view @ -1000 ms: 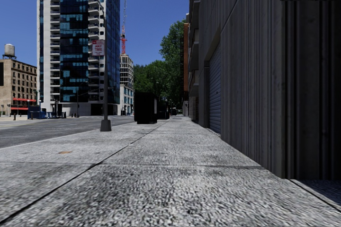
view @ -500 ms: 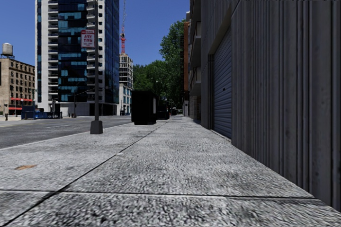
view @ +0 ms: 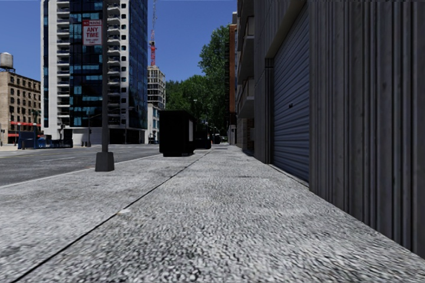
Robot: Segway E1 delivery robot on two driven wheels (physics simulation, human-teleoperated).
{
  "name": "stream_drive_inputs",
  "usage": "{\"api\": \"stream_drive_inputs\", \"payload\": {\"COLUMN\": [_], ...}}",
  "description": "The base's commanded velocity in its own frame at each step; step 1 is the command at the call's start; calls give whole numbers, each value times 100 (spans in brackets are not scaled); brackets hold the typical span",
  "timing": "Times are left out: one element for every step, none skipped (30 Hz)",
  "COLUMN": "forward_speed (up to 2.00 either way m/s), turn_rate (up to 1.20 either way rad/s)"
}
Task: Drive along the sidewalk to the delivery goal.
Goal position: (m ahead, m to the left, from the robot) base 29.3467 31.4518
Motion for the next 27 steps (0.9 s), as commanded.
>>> {"api": "stream_drive_inputs", "payload": {"forward_speed": [200, 200, 200, 200, 200, 200, 200, 200, 200, 200, 200, 200, 200, 200, 200, 200, 200, 200, 200, 200, 200, 200, 200, 200, 200, 200, 200], "turn_rate": [0, 0, 0, 0, 0, 0, 0, 0, 0, 0, 0, 0, 0, 0, 0, 0, 0, 0, 0, 0, 0, 0, 0, 0, 0, 0, 0]}}
